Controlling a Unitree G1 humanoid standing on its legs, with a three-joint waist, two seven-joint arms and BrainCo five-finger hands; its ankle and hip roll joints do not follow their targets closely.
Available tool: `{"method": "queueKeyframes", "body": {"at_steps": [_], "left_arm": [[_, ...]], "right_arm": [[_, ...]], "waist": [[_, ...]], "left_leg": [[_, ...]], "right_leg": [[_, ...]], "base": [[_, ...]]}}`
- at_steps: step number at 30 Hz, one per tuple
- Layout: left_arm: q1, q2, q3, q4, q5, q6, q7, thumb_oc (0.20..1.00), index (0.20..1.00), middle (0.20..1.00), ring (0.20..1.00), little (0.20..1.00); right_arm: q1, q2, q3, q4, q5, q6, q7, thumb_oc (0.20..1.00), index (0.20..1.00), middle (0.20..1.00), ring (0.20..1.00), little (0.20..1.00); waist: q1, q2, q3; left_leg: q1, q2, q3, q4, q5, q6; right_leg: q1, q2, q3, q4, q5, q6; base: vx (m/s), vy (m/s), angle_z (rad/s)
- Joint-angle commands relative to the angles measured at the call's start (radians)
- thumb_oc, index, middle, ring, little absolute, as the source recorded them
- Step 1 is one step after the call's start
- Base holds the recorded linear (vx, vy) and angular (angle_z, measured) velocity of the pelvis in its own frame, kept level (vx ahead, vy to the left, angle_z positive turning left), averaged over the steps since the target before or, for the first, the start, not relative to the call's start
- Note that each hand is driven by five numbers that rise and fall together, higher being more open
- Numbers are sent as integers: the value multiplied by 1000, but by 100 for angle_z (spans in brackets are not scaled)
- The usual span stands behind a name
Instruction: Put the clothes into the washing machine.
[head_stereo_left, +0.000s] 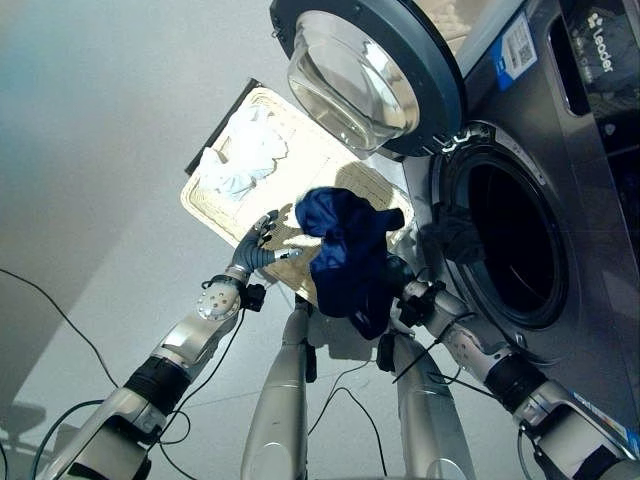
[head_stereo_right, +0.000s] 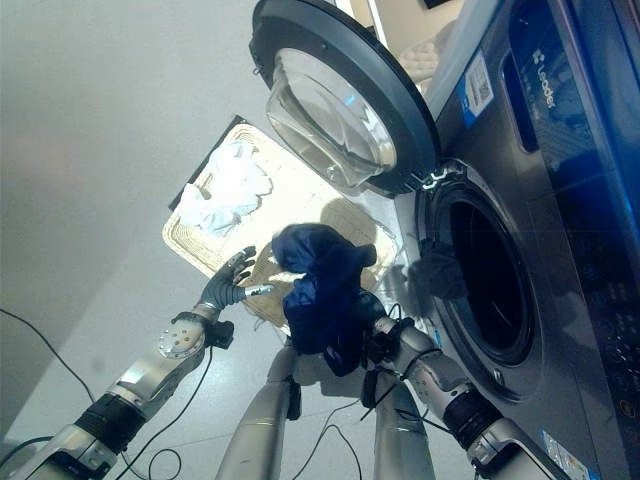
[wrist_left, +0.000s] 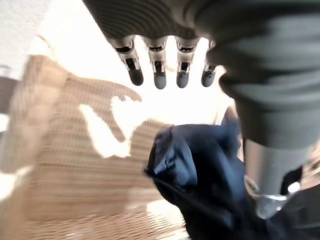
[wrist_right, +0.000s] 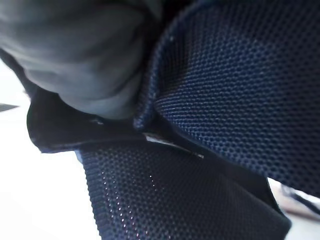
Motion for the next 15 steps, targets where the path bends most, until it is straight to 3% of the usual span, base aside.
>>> {"method": "queueKeyframes", "body": {"at_steps": [1,7,10,12,13,15], "left_arm": [[-35,-19,3,2,60,-11,23,1000,1000,1000,1000,1000],[-52,-53,11,94,-2,-7,159,1000,1000,1000,1000,1000],[-48,-77,49,153,-18,-33,255,1000,1000,1000,1000,1000],[-25,-94,98,195,-45,-72,318,1000,1000,1000,1000,1000],[-22,-95,105,199,-48,-77,322,1000,1000,1000,1000,1000],[1,-103,154,227,-60,-110,321,1000,1000,1000,1000,1000]], "right_arm": [[18,30,8,-55,120,-2,13,200,200,200,200,200],[15,77,-37,36,371,-31,-69,200,200,200,200,200],[15,110,-89,99,528,-86,-132,200,200,200,200,200],[10,126,-171,142,641,-194,-186,200,200,200,200,200],[9,126,-182,147,658,-207,-189,200,200,200,200,200],[-10,123,-291,175,758,-306,-230,200,200,200,200,200]], "waist": [[-32,-11,-14],[-45,-6,-14],[-49,-1,-14],[-51,7,-14],[-51,8,-14],[-49,16,-14]], "left_leg": [[13,-102,51,51,-82,30],[6,-101,58,50,-80,26],[5,-100,61,51,-82,23],[7,-98,68,51,-86,21],[7,-97,68,51,-86,21],[9,-96,72,53,-91,19]], "right_leg": [[110,11,-45,-269,181,102],[97,16,-25,-273,189,101],[92,16,-16,-271,189,100],[91,15,-8,-271,186,97],[91,15,-8,-271,186,97],[90,15,-5,-264,180,98]], "base": [[19,0,-11],[14,-3,-3],[32,-6,-2],[40,-1,-5],[55,-6,-9],[43,-10,-10]]}}
